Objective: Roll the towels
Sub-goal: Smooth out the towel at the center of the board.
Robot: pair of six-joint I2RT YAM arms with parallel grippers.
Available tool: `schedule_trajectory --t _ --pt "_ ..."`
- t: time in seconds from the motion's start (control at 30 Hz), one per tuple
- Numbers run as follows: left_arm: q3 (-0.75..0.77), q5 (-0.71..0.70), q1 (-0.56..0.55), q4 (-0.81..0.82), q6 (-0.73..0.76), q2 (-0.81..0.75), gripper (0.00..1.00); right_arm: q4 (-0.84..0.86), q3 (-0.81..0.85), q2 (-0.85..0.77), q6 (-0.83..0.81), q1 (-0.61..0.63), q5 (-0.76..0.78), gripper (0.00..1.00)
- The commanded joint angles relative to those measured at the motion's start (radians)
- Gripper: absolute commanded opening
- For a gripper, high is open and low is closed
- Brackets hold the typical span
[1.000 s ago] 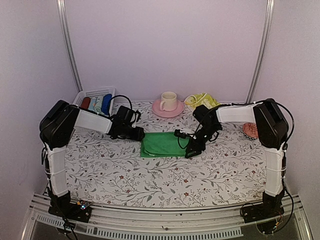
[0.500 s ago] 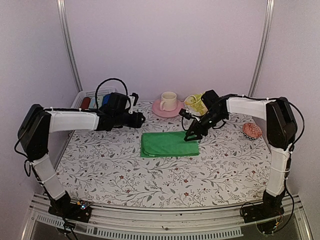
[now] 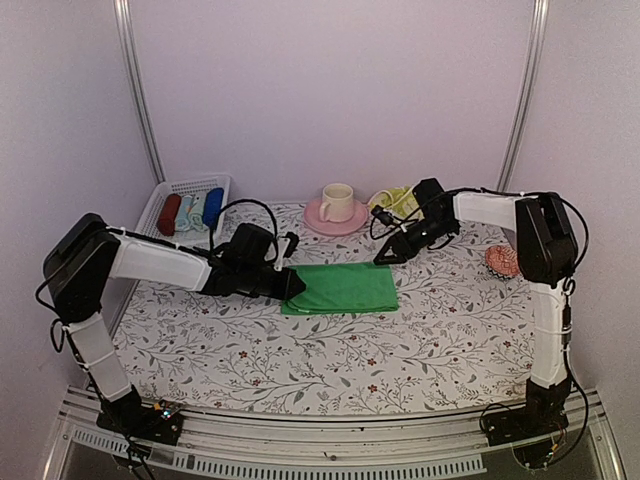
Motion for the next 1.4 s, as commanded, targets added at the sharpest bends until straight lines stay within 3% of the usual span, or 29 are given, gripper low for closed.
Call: schedule_trajectory --t 0.0,0.3,0.67,0.83,1.1,1.23,1.37 --pt "-0.048 0.039 0.005 0.069 -0.052 0.025 0.1 0.005 0.024 0.057 0.026 0.006 -0.002 0.46" --pt "-0.13 -0.016 0.004 0.067 -0.091 0.044 0.0 0.037 0.018 0.114 0.09 0.003 0.065 0.46" --pt "-0.183 -0.075 0.017 0.071 -0.093 0.051 0.0 0.025 0.014 0.12 0.084 0.003 0.101 0.46" --pt "-0.168 -0.123 0.021 0.042 -0.076 -0.01 0.23 -0.006 0.001 0.053 0.03 0.004 0.015 0.51" --pt "-0.109 -0.21 0.028 -0.018 -0.03 -0.116 0.48 -0.046 -0.039 -0.082 -0.059 0.003 -0.083 0.6" --pt "-0.068 -0.209 0.029 -0.009 -0.013 -0.122 0.5 -0.108 -0.077 -0.099 -0.145 0.001 -0.136 0.58" --pt "0.003 -0.194 0.039 -0.002 0.016 -0.067 0.5 -0.208 -0.087 -0.064 -0.211 0.001 -0.212 0.5"
